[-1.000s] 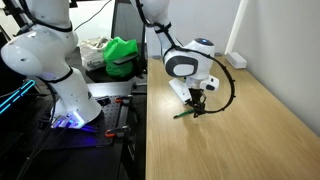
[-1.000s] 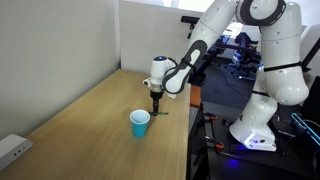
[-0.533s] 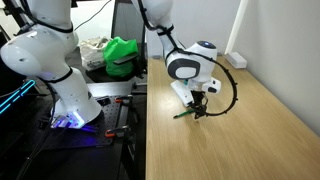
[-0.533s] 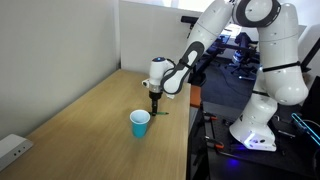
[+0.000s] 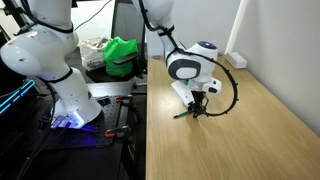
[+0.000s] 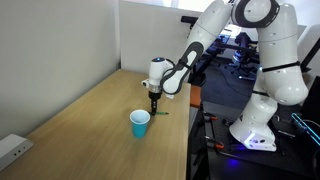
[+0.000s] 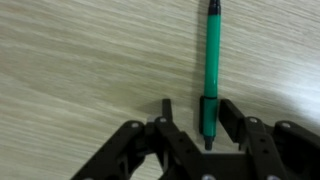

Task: Put the pen inside the cup

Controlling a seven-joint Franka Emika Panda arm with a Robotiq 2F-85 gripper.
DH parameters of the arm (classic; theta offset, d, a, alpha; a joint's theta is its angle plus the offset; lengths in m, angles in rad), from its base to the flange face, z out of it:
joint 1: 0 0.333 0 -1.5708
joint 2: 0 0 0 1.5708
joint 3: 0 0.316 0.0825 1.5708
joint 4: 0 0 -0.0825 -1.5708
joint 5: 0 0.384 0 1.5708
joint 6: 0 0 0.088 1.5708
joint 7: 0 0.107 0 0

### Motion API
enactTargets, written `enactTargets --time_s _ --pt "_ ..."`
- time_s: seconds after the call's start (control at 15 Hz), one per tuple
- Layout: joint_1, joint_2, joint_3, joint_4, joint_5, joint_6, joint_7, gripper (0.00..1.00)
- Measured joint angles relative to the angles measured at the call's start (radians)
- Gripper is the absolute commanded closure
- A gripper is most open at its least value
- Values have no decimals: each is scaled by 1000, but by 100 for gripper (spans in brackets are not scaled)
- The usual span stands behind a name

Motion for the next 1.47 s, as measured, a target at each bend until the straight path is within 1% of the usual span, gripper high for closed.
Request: enactTargets --time_s 0.07,0.13,0.2,0.27,0.33,0.67,0.8,1.13,1.33,1.47 --pt "0 -1 2 2 0 0 0 85" --pt "0 -2 4 4 0 0 0 95" --pt "0 -2 5 6 0 0 0 99" --pt "-1 -2 6 7 0 0 0 100" --pt "-1 -2 6 8 0 0 0 96" --pt "-10 -5 6 8 2 0 2 96" --pt "-9 -34 6 -5 3 0 28 96" --pt "-3 -212 4 -98 5 -11 114 96" --pt "15 -326 -10 -149 1 -31 162 96" --pt "32 -392 -22 -173 -32 -46 210 96"
